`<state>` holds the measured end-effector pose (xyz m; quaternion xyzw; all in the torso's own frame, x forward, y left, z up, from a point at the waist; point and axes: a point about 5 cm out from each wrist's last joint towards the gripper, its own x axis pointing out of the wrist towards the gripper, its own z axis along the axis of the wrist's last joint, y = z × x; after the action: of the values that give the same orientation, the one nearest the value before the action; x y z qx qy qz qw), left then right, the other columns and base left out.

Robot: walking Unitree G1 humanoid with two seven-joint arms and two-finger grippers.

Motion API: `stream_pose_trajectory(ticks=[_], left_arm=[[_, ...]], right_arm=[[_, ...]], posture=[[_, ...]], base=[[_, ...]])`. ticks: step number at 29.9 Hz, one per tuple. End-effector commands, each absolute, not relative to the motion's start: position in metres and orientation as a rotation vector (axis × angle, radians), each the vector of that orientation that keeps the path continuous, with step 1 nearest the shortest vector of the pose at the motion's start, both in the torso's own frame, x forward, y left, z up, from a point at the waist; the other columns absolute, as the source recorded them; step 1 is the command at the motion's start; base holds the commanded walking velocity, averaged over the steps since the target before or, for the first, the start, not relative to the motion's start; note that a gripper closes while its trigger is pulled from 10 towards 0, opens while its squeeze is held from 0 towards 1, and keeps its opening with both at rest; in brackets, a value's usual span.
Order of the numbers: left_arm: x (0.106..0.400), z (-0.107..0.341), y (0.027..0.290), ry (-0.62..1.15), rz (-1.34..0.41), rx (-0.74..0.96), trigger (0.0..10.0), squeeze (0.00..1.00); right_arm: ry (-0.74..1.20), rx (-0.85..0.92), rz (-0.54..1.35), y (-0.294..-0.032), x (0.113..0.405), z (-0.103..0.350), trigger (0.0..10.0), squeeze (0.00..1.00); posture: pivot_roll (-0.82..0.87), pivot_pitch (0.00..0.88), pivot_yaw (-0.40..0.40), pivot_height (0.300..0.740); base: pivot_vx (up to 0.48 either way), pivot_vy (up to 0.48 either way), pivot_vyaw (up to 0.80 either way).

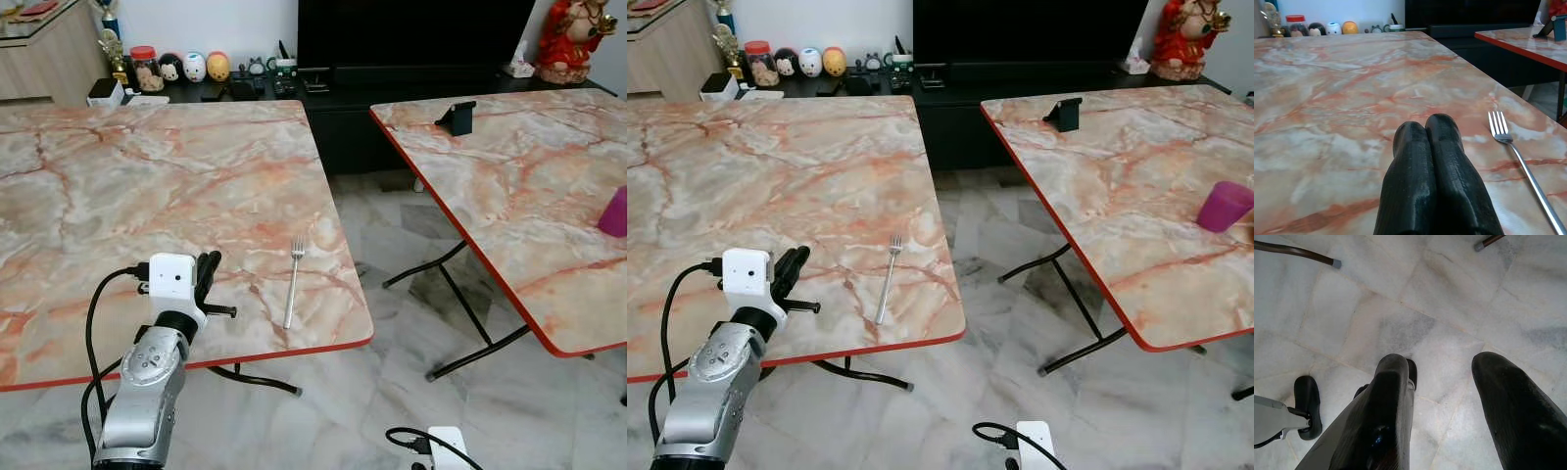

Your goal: Setting the table

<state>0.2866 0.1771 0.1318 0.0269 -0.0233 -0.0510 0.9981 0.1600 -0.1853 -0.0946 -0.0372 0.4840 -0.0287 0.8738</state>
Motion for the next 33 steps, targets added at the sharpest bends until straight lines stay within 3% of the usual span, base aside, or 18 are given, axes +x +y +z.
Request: stream_pose_trajectory(ticks=[1, 9, 23, 33], left_arm=[[0.2863, 0.1366, 0.1731, -0.066, -0.119, 0.046, 10.0, 0.00], [0.2863, 0.1384, 0.1765, -0.080, -0.094, 0.051, 10.0, 0.00], [0.2862, 0.1383, 0.1750, -0.079, -0.095, 0.067, 10.0, 0.00], [0.2849, 0.1349, 0.1670, -0.050, -0.167, 0.062, 10.0, 0.00]], right_arm=[[1.012, -0.085, -0.071, -0.1887, 0.1606, -0.0940, 10.0, 0.00], [1.023, -0.082, -0.070, -0.1888, 0.1598, -0.0945, 10.0, 0.00], [1.019, -0.097, -0.063, -0.1890, 0.1602, -0.0942, 10.0, 0.00], [1.020, -0.103, -0.059, -0.1890, 0.1602, -0.0942, 10.0, 0.00]], posture=[[0.02, 0.000, -0.009, 0.723], [0.02, 0.000, -0.010, 0.711], [0.02, 0.000, -0.010, 0.707], [0.02, 0.000, -0.011, 0.707]], base=[[0.000, 0.000, 0.00], [0.091, 0.000, -0.36], [0.283, 0.000, 0.00], [0.000, 0.000, 0.00]])
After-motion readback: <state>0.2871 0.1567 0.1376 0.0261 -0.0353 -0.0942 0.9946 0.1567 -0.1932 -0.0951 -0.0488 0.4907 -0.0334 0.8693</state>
